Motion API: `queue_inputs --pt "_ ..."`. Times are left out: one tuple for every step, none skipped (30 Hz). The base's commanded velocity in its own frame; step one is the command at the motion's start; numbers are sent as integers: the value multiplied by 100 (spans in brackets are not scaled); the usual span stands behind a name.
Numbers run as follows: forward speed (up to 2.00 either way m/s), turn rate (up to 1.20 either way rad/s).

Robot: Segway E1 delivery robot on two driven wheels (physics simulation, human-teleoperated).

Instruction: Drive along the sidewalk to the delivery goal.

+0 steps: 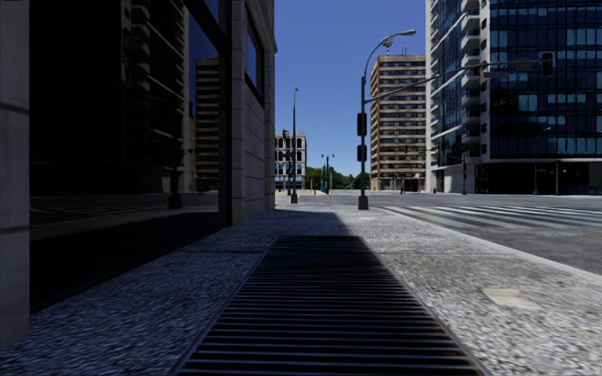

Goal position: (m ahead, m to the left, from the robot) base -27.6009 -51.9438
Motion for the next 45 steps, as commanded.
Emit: queue_inputs --pt "200 0" --pt "200 0" --pt "200 0" --pt "200 0" --pt "200 0" --pt "200 0" --pt "200 0" --pt "200 0" --pt "200 0" --pt "200 0" --pt "200 0" --pt "200 0" --pt "200 0" --pt "200 0" --pt "200 0" --pt "200 0" --pt "200 0" --pt "200 0" --pt "200 0" --pt "200 0" --pt "200 0" --pt "200 0" --pt "200 0" --pt "200 0" --pt "200 0" --pt "200 0" --pt "200 0" --pt "200 0" --pt "200 0" --pt "200 0" --pt "200 0" --pt "200 0" --pt "200 -1" --pt "200 -1" --pt "200 -2" --pt "200 -2" --pt "200 -3" --pt "200 -3" --pt "200 -4" --pt "200 -7" --pt "200 -13" --pt "200 -13" --pt "200 -16" --pt "199 -17" --pt "199 -18"
